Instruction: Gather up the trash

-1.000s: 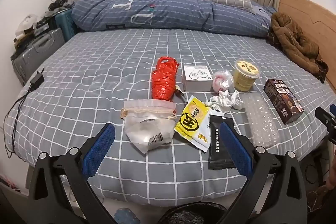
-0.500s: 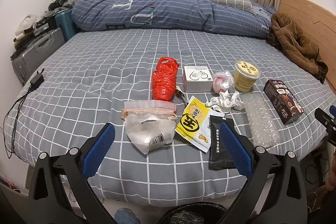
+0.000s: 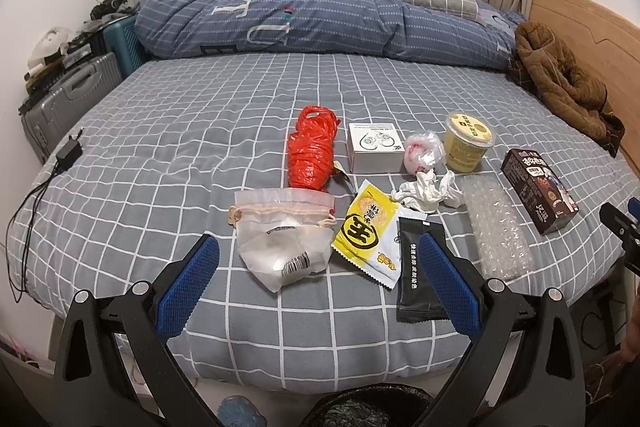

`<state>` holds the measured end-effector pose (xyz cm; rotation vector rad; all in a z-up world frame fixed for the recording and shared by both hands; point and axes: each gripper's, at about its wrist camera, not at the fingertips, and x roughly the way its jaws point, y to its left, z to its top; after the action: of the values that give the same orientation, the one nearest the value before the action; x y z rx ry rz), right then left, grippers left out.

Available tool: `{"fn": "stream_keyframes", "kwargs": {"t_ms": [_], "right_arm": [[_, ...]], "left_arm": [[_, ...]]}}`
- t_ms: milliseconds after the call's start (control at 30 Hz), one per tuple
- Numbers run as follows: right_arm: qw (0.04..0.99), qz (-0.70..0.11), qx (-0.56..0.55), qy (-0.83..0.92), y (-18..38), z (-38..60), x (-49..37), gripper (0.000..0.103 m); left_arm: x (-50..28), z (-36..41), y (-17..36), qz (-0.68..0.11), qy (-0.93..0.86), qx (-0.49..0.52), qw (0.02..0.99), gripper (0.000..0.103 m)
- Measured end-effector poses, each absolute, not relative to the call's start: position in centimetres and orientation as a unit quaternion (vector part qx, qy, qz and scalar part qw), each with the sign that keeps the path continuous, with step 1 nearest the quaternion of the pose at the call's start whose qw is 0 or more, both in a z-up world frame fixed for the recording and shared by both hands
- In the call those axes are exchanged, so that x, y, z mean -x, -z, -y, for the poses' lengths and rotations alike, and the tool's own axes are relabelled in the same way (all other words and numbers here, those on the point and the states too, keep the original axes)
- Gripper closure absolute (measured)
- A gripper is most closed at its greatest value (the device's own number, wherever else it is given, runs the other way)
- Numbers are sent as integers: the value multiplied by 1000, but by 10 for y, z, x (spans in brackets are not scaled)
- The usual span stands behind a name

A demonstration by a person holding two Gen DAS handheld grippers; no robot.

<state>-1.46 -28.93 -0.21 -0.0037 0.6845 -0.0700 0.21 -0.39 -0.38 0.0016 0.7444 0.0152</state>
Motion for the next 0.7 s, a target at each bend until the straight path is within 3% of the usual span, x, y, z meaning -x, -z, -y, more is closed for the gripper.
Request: {"fn": "stream_keyframes", "kwargs": {"t_ms": [700], "right_arm": [[941,-336,1,34,2,290,14,7]], "left_arm": [[-2,4,6,-365,-6,2,931,6]]}}
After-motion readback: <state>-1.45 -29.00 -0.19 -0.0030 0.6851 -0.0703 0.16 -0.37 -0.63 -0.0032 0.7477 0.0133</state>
